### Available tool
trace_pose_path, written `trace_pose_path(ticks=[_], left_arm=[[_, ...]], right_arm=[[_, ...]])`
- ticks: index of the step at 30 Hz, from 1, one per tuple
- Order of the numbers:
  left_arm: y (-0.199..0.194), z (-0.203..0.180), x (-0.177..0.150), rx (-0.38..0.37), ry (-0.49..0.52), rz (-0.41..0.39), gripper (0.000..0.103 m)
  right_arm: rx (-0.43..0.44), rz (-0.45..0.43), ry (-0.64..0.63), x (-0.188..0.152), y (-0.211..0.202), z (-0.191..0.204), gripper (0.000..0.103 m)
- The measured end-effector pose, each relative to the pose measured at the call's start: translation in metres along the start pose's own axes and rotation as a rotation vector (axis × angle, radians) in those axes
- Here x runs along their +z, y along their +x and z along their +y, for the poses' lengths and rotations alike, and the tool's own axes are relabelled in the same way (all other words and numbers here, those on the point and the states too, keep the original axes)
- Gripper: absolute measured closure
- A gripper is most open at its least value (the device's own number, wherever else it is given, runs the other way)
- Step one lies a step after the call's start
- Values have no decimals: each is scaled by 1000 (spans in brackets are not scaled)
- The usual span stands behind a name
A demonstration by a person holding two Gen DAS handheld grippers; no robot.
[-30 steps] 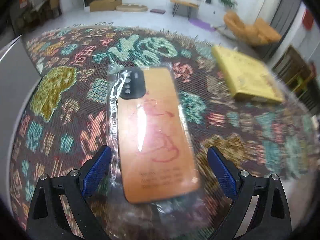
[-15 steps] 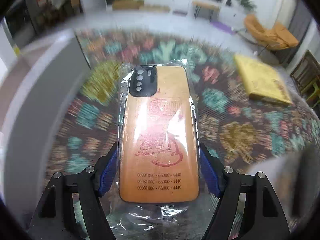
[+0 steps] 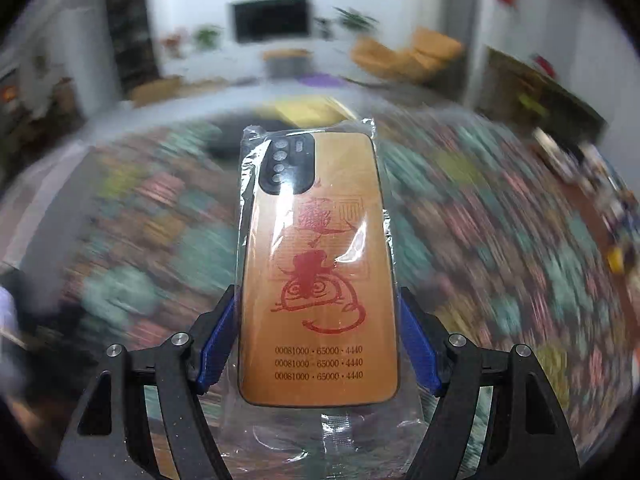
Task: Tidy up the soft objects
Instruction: 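Grasp the black claw hair clip with the left tool while the right tool holds the phone case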
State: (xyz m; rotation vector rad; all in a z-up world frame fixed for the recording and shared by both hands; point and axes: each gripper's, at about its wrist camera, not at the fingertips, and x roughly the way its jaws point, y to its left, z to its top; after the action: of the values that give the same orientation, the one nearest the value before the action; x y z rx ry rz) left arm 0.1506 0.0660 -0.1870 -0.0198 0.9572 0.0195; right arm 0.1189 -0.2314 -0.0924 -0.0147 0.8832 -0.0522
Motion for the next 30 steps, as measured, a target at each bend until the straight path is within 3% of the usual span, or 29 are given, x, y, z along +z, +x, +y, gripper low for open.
trace_pose_path(ticks=[2,3,5,6,8,10,14,18,20,22,23,24,25,26,28,30], left_arm=[[-1,-1,1,-8,7,39,0],[-3,-2,0,-29,33,81,0],[-8,-2,-2,-80,73,137,0],[-13,-1,-5,-118,68,146,0],[-23,7,-12,-213,24,146,0],[-30,11,-17,-258,1,142,0],[-21,3,-13,-181,23,145,0],[-12,-2,-7,-75,17,124,0],[-10,-1,-5,-110,-9,103,2],[-9,-14,-3,-165,34,82,5],[-12,-21,-1,-211,53,79,11],[-18,-30,2,-319,71,69,19],[-24,-36,4,-380,91,52,19],[-33,-42,7,-399,121,17,19],[-48,-42,12,-354,158,-63,17],[-53,-32,15,-314,132,-72,13]], right_arm=[[-38,67,30,-25,32,-19,22],[-22,146,75,-38,51,-27,18],[32,86,126,-50,50,-30,14],[42,101,144,-52,55,-30,14],[54,85,164,-58,61,-30,13],[57,58,167,-60,66,-26,13],[28,61,136,-66,74,-16,11],[-11,74,89,-62,82,-3,10],[6,66,107,-69,83,-5,10],[11,62,113,-72,77,-5,10],[11,61,113,-72,81,-3,10],[11,61,114,-73,80,-4,10],[13,60,115,-73,81,-3,10],[17,58,120,-73,83,-4,10],[28,52,131,-71,82,-8,10],[35,48,139,-72,79,-13,10]])
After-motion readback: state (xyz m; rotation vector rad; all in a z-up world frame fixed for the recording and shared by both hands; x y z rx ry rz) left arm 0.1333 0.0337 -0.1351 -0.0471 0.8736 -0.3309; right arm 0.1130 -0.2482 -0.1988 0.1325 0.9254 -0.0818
